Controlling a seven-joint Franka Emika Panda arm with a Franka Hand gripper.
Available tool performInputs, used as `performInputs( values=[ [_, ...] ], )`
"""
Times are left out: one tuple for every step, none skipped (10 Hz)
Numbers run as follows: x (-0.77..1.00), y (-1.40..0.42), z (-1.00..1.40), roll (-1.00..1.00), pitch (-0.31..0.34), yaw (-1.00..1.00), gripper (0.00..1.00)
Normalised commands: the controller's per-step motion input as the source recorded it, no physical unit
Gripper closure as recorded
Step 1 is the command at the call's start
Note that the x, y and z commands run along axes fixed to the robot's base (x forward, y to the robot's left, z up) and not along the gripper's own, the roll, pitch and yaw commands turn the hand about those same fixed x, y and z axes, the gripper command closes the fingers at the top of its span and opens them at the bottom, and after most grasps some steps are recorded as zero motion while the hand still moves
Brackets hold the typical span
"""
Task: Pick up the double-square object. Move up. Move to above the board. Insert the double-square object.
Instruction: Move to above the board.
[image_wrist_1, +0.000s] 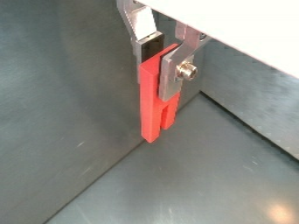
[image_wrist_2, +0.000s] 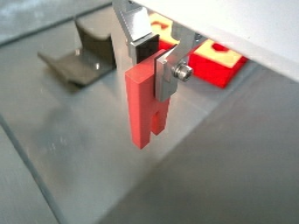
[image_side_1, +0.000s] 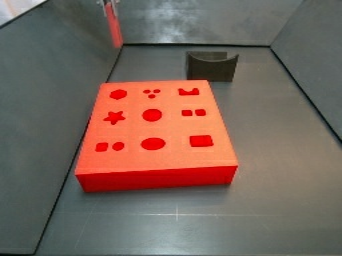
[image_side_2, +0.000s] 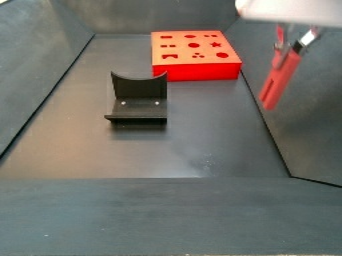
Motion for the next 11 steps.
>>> performInputs(
  values=[
    [0.07,-0.18,1.0,0.12,-0.231,-0.16,1.0],
    [0.06,-0.17,1.0,0.11,-0.129,-0.09,1.0],
    [0.05,-0.16,1.0,0.11,-0.049,-0.06,1.0],
    [0.05,-0.15,1.0,0.12,0.009,-0.03,1.0],
    [0.04,-0.14,1.0,0.12,0.047,-0.01,1.0],
    [0.04,-0.13,1.0,0.13,0.082,0.02,1.0],
    [0.03,-0.12,1.0,0.14,0.096,0.03,1.0],
    [0.03,-0.11,1.0,0.14,0.099,0.04,1.0],
    [0.02,-0.1,1.0,0.14,0.095,0.04,1.0],
    [0.02,-0.1,1.0,0.14,0.092,0.04,1.0],
    [0.02,-0.09,1.0,0.12,0.089,0.04,1.0]
  ],
)
